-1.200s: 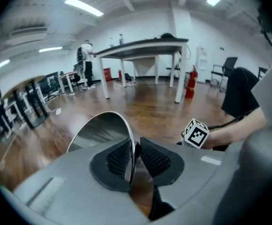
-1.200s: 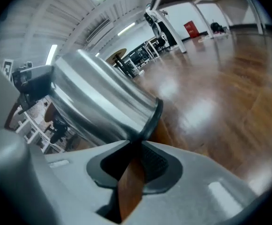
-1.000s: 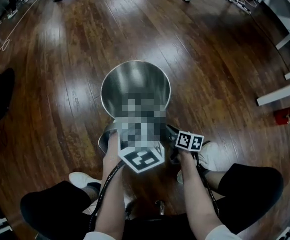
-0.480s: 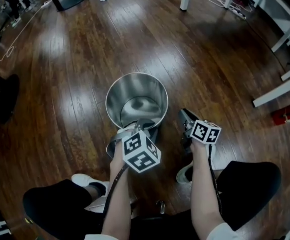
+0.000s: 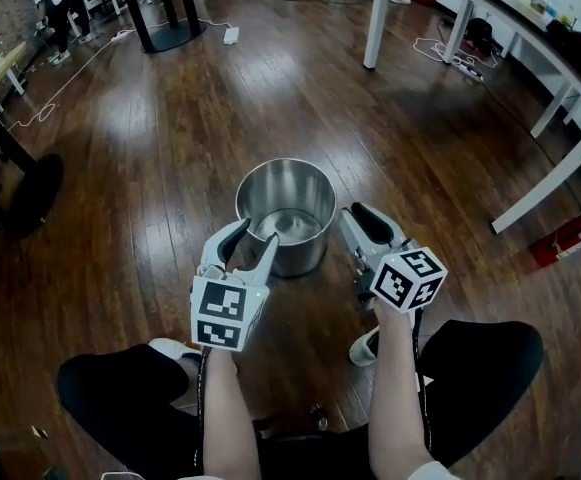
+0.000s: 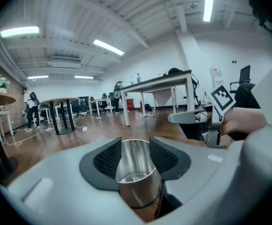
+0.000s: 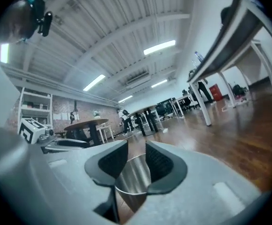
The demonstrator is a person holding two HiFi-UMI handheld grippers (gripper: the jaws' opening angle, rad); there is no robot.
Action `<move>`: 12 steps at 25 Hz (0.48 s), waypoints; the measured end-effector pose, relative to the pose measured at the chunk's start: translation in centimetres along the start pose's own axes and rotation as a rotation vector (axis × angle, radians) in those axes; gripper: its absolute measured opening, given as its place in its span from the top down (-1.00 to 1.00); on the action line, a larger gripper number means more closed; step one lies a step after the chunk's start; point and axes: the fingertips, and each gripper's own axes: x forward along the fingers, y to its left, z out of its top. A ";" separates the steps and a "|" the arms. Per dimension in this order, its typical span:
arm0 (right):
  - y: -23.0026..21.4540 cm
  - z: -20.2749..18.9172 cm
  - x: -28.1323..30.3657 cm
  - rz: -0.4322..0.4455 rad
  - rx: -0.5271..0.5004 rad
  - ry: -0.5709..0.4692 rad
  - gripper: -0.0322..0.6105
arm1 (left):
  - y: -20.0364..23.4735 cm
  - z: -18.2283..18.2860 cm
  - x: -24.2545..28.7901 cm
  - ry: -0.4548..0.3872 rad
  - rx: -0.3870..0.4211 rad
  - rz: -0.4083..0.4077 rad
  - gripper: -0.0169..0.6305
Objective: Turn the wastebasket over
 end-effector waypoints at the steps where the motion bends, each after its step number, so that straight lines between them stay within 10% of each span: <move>1: 1.6 0.5 -1.0 0.009 -0.046 -0.004 0.57 | -0.1 0.6 -1.4 -0.035 -0.027 0.014 0.26; 12: 12.5 1.9 -17.4 -0.068 -0.356 -0.059 -0.08 | -7.8 5.1 -16.0 -0.402 -0.129 0.220 -0.10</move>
